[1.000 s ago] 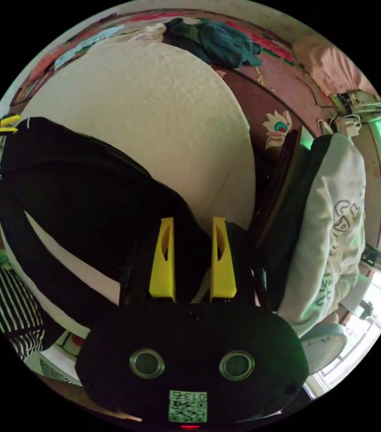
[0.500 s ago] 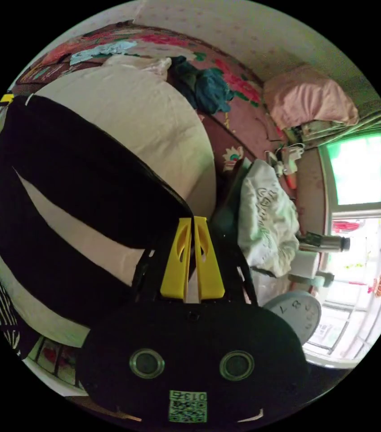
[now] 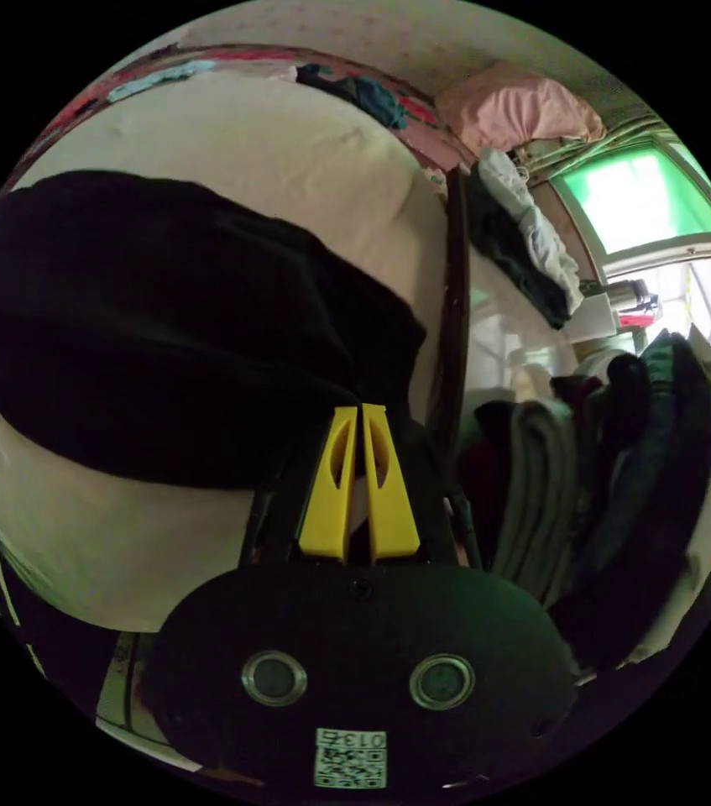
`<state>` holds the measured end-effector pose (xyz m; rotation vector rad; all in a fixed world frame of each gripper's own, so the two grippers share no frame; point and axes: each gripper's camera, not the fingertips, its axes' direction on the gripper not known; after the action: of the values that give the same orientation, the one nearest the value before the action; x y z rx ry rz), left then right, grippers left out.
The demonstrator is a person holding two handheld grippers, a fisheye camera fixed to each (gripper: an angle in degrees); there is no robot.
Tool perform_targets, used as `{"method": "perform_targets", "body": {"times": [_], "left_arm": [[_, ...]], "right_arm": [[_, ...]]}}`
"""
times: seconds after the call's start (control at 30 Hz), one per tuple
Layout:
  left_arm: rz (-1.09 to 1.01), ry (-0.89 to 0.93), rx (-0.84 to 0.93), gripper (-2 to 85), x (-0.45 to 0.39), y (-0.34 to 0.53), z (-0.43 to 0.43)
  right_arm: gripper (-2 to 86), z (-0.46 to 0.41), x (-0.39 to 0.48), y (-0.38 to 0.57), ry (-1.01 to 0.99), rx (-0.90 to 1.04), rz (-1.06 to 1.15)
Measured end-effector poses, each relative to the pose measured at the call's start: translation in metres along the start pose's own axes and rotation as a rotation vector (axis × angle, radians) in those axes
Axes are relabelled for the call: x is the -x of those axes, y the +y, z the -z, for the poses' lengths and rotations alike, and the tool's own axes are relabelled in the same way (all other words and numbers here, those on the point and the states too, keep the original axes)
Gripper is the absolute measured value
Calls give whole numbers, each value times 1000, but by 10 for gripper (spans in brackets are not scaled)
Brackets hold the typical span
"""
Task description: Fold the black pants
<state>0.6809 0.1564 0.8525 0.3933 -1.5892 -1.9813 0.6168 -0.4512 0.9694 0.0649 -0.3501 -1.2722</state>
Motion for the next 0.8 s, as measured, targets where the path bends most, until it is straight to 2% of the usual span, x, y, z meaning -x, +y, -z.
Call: {"method": "perform_targets", "body": {"times": [0.1,0.23,0.5,0.7,0.8], "left_arm": [[-15,1,93,3,-5,14,-12],[23,-2,23,4,-1,37,11],[25,68,132,22,8,70,-8],[171,225,32,65,47,118,29],[295,190,-73,73,74,137,54]], "right_arm": [[7,2,15,17,43,16,-4],[7,26,15,40,63,-45,-73],[14,6,41,58,-1,70,-54],[22,28,52,80,-16,106,-49],[21,44,55,79,28,103,-113]]}}
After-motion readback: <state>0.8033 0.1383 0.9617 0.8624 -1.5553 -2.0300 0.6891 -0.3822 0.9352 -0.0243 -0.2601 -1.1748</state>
